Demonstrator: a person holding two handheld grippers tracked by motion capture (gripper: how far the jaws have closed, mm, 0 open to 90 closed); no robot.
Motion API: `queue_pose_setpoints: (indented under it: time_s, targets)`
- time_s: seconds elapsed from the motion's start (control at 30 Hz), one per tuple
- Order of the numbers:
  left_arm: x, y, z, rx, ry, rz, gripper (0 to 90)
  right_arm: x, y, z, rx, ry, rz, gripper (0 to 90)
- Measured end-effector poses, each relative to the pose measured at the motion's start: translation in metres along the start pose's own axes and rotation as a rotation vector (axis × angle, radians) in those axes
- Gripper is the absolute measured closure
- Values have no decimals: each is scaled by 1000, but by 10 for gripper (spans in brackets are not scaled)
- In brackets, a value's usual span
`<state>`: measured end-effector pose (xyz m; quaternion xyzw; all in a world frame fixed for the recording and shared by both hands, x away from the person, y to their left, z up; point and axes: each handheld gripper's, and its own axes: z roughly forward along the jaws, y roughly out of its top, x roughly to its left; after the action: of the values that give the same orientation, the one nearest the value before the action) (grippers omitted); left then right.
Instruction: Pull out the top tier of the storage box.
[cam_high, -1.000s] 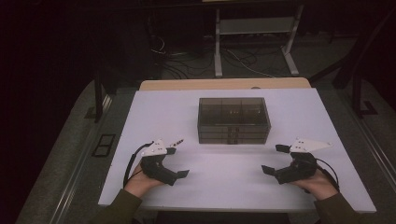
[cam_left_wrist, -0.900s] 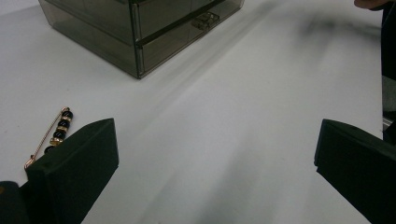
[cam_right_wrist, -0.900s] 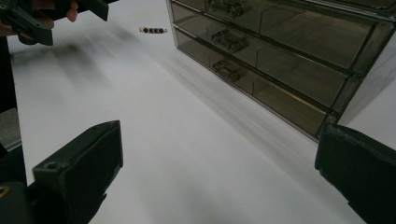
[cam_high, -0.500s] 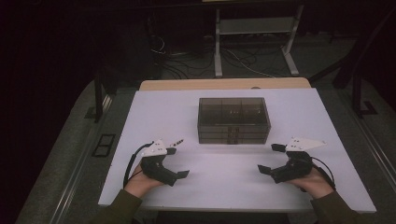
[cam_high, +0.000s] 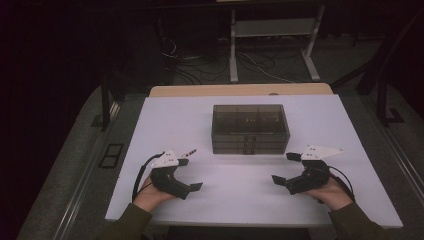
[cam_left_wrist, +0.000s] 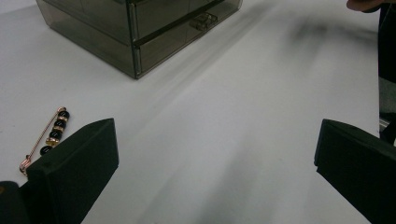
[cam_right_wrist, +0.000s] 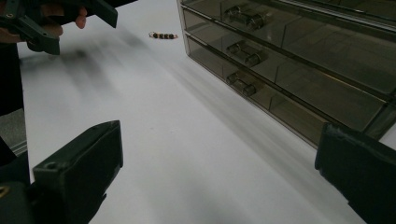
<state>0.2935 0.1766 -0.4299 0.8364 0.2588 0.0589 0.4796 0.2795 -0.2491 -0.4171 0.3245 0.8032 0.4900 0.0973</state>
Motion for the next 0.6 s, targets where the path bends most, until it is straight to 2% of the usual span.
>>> queue_pose_setpoints:
  time_s: [0.6]
  targets:
    - [1,1,-1,-8,-2,-7,0,3,5,6,1,8,5,4]
